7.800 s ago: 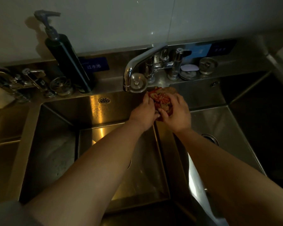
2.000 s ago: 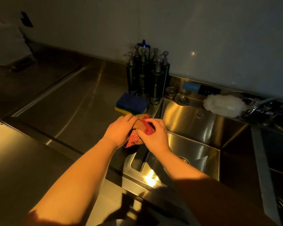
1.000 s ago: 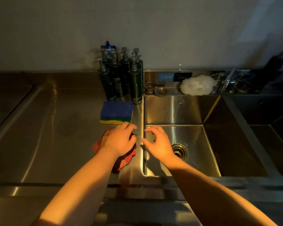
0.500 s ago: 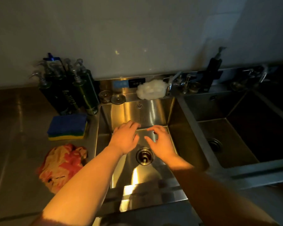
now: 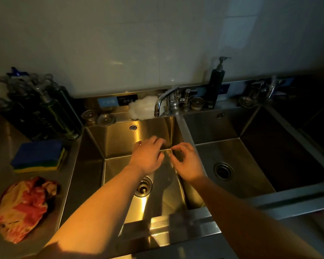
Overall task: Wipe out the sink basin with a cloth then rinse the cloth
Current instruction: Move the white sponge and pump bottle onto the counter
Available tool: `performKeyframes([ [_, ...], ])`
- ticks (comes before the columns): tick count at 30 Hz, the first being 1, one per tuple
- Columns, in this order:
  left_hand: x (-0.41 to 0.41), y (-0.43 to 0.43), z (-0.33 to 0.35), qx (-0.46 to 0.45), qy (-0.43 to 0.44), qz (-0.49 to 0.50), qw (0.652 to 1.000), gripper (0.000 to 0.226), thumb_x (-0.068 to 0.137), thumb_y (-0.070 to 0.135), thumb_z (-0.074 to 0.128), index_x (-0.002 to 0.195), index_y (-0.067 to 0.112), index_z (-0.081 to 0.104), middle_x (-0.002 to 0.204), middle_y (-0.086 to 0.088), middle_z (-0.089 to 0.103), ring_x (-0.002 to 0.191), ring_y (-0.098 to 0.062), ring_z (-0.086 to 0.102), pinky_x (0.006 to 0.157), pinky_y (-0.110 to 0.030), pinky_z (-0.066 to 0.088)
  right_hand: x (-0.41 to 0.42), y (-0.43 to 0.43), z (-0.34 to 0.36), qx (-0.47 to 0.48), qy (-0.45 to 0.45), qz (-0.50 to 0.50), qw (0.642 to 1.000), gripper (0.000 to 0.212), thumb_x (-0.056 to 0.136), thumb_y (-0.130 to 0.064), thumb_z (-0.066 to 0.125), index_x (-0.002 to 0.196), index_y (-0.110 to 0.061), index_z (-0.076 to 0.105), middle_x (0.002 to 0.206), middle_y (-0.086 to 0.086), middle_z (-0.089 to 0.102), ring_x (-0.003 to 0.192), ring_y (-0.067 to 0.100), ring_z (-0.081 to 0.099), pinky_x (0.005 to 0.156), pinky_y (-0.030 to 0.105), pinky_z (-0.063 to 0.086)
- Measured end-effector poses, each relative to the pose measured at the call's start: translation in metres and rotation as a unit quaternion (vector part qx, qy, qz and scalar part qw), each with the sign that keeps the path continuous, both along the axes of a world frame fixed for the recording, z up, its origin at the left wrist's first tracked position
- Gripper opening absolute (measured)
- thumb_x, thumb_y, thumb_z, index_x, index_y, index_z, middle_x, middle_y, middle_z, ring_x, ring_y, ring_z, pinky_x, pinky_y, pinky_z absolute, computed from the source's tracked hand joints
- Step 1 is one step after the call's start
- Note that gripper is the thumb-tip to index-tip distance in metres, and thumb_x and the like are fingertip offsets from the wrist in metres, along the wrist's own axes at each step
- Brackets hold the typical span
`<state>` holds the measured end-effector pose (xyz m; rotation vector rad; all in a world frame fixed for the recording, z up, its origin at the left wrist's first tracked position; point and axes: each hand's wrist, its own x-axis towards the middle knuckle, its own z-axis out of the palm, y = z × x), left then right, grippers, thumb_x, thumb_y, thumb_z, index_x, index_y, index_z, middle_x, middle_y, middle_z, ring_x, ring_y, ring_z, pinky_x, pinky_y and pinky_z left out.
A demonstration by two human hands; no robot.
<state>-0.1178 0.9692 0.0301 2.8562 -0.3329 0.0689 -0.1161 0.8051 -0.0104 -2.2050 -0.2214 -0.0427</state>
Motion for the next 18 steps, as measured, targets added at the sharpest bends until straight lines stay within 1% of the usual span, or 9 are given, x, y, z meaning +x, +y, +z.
performKeyframes([
  [2, 0.009, -0.004, 0.004, 0.001, -0.011, -0.004, 1.000, 0.038, 0.087, 0.030, 0.052, 0.125, 0.026, 0.048, 0.124, 0.001, 0.050, 0.116, -0.020, 0.049, 0.094, -0.041, 0.038, 0.007, -0.005, 0.004, 0.000, -0.008, -0.001, 1.000, 0.025, 0.086, -0.028, 0.064, 0.110, -0.024, 0.061, 0.122, -0.006, 0.049, 0.107, 0.004, 0.047, 0.084, 0.006, 0.031],
  [4, 0.017, -0.004, 0.009, 0.006, -0.013, -0.006, 1.000, 0.041, 0.087, 0.028, 0.054, 0.126, 0.026, 0.047, 0.126, 0.001, 0.050, 0.119, -0.020, 0.046, 0.097, -0.040, 0.037, 0.015, -0.009, 0.008, -0.008, -0.022, 0.000, 1.000, 0.024, 0.085, -0.028, 0.065, 0.109, -0.025, 0.061, 0.117, -0.010, 0.047, 0.102, 0.000, 0.046, 0.077, -0.002, 0.030],
  [6, 0.024, -0.004, 0.013, 0.008, -0.023, -0.011, 1.000, 0.043, 0.086, 0.025, 0.055, 0.128, 0.027, 0.046, 0.128, 0.001, 0.050, 0.120, -0.020, 0.045, 0.098, -0.039, 0.037, 0.025, -0.011, 0.014, -0.018, -0.030, 0.000, 0.999, 0.025, 0.085, -0.029, 0.065, 0.110, -0.026, 0.061, 0.114, -0.015, 0.043, 0.097, -0.007, 0.043, 0.073, -0.006, 0.029],
  [8, 0.031, -0.004, 0.017, 0.005, -0.034, -0.021, 0.999, 0.044, 0.086, 0.024, 0.056, 0.129, 0.026, 0.046, 0.128, 0.001, 0.050, 0.120, -0.021, 0.046, 0.098, -0.039, 0.038, 0.034, -0.012, 0.021, -0.021, -0.038, -0.004, 0.999, 0.027, 0.085, -0.031, 0.065, 0.111, -0.028, 0.060, 0.115, -0.016, 0.041, 0.096, -0.009, 0.041, 0.071, -0.004, 0.031],
  [10, 0.038, -0.002, 0.022, 0.001, -0.043, -0.035, 0.998, 0.045, 0.086, 0.024, 0.056, 0.129, 0.026, 0.046, 0.128, 0.000, 0.050, 0.119, -0.021, 0.046, 0.098, -0.039, 0.039, 0.043, -0.008, 0.027, -0.022, -0.050, -0.009, 0.998, 0.028, 0.085, -0.032, 0.064, 0.113, -0.029, 0.059, 0.119, -0.014, 0.043, 0.100, -0.008, 0.040, 0.073, 0.000, 0.030],
  [13, 0.049, 0.005, 0.030, -0.011, -0.058, -0.038, 0.998, 0.043, 0.086, 0.024, 0.057, 0.127, 0.026, 0.047, 0.127, 0.001, 0.051, 0.118, -0.019, 0.048, 0.099, -0.039, 0.040, 0.052, 0.000, 0.034, -0.028, -0.059, -0.015, 0.998, 0.029, 0.085, -0.031, 0.064, 0.113, -0.029, 0.058, 0.124, -0.010, 0.045, 0.107, -0.004, 0.041, 0.077, 0.001, 0.027],
  [16, 0.058, 0.016, 0.037, -0.005, -0.068, -0.042, 0.997, 0.042, 0.085, 0.025, 0.057, 0.126, 0.026, 0.047, 0.125, 0.000, 0.051, 0.115, -0.020, 0.049, 0.096, -0.040, 0.042, 0.062, 0.010, 0.041, -0.035, -0.061, -0.024, 0.997, 0.029, 0.085, -0.032, 0.064, 0.113, -0.031, 0.057, 0.128, -0.009, 0.044, 0.111, 0.000, 0.042, 0.074, 0.001, 0.027],
  [18, 0.066, 0.024, 0.043, 0.004, -0.075, -0.047, 0.996, 0.042, 0.085, 0.025, 0.055, 0.126, 0.026, 0.048, 0.126, 0.000, 0.051, 0.114, -0.021, 0.049, 0.094, -0.040, 0.042, 0.073, 0.017, 0.050, -0.031, -0.071, -0.029, 0.997, 0.029, 0.084, -0.032, 0.063, 0.113, -0.032, 0.056, 0.129, -0.009, 0.044, 0.112, 0.002, 0.043, 0.082, 0.006, 0.030],
])
